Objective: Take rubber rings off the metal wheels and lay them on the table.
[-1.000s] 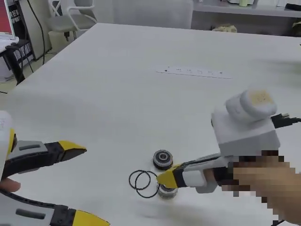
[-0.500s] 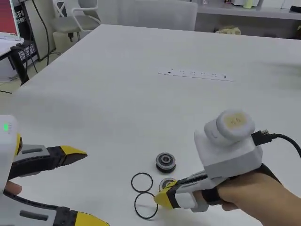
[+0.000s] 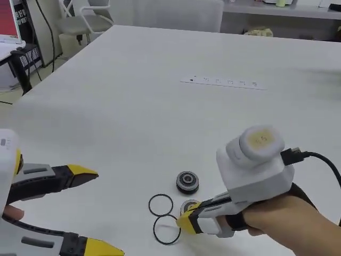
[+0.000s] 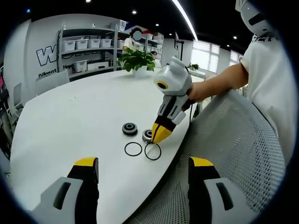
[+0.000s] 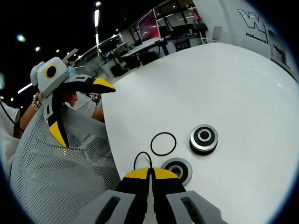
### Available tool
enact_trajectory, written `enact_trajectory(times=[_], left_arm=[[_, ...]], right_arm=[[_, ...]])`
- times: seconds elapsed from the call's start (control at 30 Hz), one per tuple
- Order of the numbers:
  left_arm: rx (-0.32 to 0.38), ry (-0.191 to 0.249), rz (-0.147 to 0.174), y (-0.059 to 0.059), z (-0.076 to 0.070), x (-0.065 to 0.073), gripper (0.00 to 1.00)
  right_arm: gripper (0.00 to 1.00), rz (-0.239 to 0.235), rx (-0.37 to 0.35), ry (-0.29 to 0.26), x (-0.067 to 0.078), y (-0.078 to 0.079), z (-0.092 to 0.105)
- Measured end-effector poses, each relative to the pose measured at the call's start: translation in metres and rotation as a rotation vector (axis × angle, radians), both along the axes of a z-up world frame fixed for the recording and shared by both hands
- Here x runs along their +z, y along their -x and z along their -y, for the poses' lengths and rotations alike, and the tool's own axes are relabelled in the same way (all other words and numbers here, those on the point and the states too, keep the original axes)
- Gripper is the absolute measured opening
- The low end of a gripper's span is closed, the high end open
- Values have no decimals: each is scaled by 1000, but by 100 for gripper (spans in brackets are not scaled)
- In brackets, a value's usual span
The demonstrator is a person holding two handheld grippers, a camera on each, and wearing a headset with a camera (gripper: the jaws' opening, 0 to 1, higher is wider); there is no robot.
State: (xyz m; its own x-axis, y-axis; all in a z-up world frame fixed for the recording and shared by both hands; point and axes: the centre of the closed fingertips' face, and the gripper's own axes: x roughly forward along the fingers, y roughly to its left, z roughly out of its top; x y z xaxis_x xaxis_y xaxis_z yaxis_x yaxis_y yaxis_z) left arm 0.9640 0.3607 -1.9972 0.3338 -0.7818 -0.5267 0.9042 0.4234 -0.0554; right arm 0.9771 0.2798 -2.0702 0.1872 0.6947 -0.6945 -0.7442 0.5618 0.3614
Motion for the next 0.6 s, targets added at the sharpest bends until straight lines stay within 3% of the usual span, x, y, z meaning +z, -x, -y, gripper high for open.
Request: enact_trajectory(times=[0.6], left_arm=[[10,-2,7,-2,-2,0,76]], right_arm=[[0,44,-26,47,-1,-10,12]])
